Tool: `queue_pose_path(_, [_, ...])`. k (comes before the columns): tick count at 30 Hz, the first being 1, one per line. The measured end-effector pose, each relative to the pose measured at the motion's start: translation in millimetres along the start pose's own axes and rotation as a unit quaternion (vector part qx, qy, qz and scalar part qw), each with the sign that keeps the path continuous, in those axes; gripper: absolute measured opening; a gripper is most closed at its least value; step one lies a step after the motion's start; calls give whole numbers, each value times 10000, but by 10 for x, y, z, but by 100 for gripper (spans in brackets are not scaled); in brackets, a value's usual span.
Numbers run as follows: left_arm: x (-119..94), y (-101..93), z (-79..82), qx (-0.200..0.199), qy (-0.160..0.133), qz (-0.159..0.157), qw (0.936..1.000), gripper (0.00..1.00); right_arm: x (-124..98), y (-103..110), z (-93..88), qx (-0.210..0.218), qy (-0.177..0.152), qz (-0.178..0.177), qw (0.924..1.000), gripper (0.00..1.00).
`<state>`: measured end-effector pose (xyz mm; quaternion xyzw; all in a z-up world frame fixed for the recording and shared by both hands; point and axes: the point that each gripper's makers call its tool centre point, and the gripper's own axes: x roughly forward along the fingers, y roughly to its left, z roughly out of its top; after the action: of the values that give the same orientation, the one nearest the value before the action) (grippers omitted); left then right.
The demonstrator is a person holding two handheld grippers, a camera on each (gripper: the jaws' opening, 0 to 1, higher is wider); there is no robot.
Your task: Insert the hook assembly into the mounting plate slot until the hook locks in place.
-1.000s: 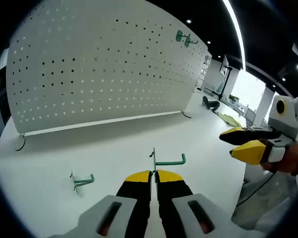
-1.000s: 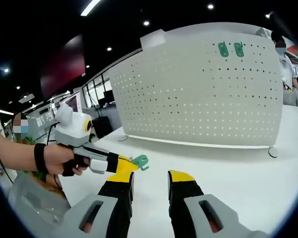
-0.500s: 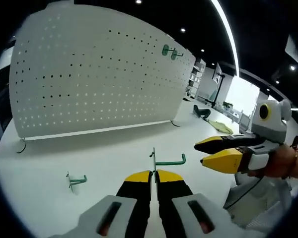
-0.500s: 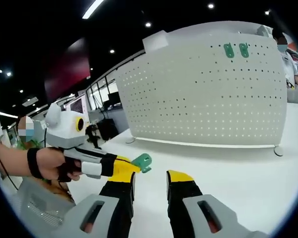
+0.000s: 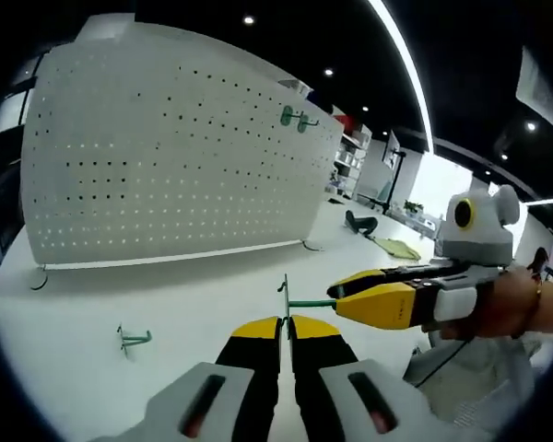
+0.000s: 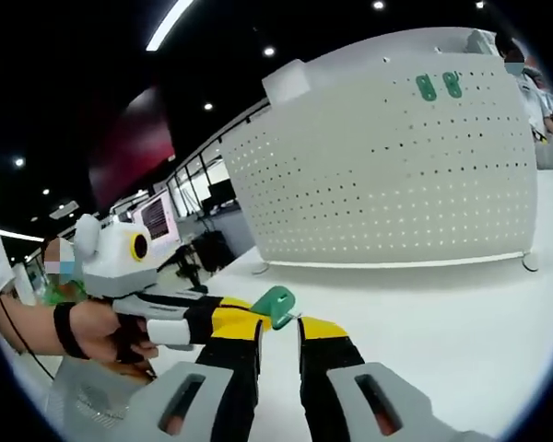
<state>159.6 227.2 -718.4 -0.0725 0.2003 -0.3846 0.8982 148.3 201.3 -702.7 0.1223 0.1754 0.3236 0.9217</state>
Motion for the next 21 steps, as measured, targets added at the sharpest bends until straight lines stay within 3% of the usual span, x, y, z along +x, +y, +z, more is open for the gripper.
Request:
queue_pose_path(11, [-138, -80, 15, 234, -171, -80, 9995, 4, 13, 153, -33, 250, -16, 137, 9996, 9])
queue_pose_path(19, [-230, -124, 59, 430, -404, -142, 9982, 4, 7, 252, -25, 712, -105, 270, 9970, 5])
queue_pose_path(21, [-250, -138, 69, 502, -474, -155, 9975, 4, 10, 284, -15, 1013, -143, 324, 9942, 4])
